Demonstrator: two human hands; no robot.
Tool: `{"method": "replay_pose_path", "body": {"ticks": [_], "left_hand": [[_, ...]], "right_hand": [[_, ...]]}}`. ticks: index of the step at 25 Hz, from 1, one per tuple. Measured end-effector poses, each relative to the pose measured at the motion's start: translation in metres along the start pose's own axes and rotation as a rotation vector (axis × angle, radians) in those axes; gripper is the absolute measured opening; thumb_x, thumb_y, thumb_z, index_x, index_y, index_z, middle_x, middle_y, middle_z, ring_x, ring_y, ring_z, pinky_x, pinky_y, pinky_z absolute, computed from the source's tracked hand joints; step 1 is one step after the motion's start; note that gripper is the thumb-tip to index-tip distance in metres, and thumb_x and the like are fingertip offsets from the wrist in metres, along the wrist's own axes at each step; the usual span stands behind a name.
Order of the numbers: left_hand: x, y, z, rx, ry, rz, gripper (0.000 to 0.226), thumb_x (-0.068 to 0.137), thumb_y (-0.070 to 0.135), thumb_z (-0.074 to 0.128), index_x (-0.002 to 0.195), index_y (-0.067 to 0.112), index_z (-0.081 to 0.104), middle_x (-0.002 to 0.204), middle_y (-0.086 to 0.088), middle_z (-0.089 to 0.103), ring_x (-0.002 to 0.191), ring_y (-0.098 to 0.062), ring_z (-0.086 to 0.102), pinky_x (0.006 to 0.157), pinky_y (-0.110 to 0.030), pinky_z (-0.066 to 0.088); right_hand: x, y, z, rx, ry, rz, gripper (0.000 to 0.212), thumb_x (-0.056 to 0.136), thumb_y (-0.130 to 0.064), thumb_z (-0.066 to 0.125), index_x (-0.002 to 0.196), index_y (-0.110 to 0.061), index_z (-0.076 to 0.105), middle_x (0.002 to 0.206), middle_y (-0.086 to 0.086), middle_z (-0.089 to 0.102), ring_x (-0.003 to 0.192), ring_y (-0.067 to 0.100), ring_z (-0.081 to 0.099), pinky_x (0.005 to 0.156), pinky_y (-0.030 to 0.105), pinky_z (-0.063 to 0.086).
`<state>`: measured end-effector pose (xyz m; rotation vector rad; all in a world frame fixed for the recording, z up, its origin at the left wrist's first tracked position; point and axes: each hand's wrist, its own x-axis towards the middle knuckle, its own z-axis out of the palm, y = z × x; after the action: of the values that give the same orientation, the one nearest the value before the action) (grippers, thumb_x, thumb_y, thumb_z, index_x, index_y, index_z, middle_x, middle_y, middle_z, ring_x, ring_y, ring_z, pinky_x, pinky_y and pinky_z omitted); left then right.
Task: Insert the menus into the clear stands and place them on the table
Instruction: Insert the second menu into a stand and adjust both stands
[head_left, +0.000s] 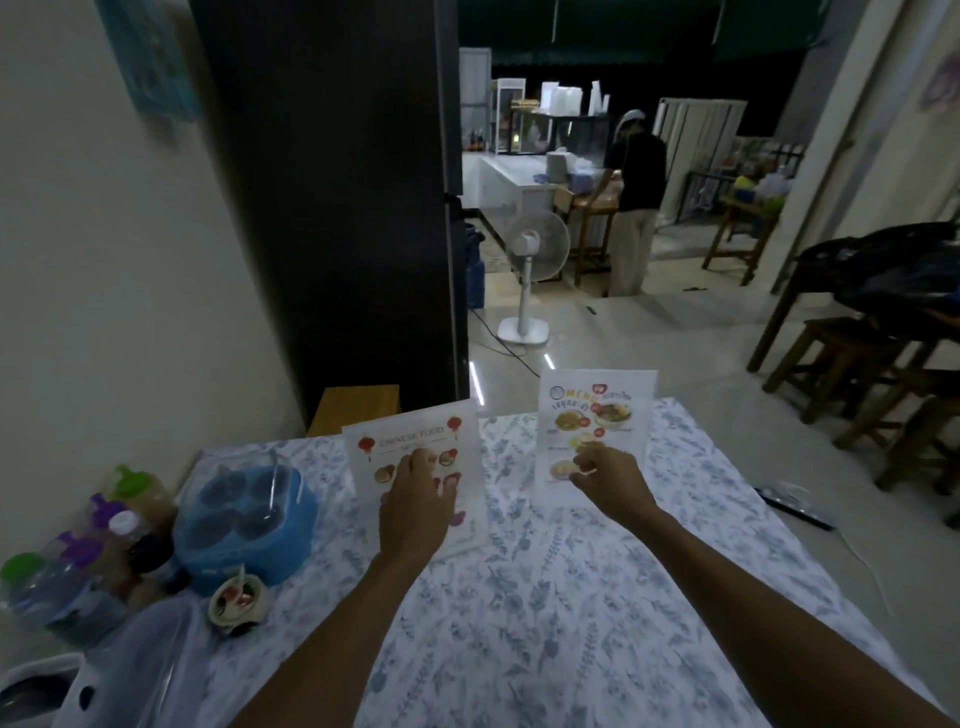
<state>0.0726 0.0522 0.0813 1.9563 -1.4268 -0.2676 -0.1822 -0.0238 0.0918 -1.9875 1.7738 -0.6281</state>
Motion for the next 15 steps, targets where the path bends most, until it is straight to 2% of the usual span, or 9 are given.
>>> {"method": "replay_pose_path", "body": {"ticks": [2,10,12,15], "left_hand": [[-0.002,0.023,0.016,-0.022,-0.032,0.068,0.032,0.093,0.035,0.060,0.118,0.018,0.049,0.116,-0.004,0.059,0.095,-0.024,0.061,0.072,-0.037,0.052],[0.009,0.079,0.108,-0.052,-0.213,0.202,0.033,0.092,0.037,0.060,0.117,0.021,0.048,0.117,0.001,0.052,0.101,-0.021,0.062,0.070,-0.034,0.048],[0.018,0.081,0.134,0.021,-0.269,0.186,0.044,0.092,0.038,0.061,0.127,0.018,0.045,0.126,-0.003,0.047,0.112,-0.024,0.056,0.075,-0.036,0.048],[0.038,0.079,0.172,0.083,-0.336,0.066,0.068,0.090,0.038,0.064,0.143,0.011,0.032,0.142,-0.010,0.034,0.127,-0.030,0.042,0.088,-0.046,0.049]], "right_hand": [[-0.006,0.017,-0.015,-0.012,0.041,0.041,0.017,0.084,-0.021,0.071,0.097,-0.009,0.072,0.096,0.007,0.072,0.089,0.024,0.067,0.071,0.029,0.049],[-0.008,0.111,-0.034,0.055,0.085,0.228,0.029,0.083,-0.023,0.074,0.109,-0.012,0.067,0.101,0.006,0.072,0.088,0.018,0.066,0.074,0.027,0.051],[0.006,0.133,-0.028,0.061,0.067,0.266,0.030,0.084,-0.023,0.074,0.110,-0.011,0.066,0.101,0.007,0.072,0.090,0.019,0.067,0.076,0.028,0.052],[0.036,0.160,-0.014,0.087,0.030,0.319,0.036,0.085,-0.024,0.073,0.116,-0.008,0.064,0.104,0.009,0.073,0.095,0.021,0.068,0.080,0.029,0.052]]}}
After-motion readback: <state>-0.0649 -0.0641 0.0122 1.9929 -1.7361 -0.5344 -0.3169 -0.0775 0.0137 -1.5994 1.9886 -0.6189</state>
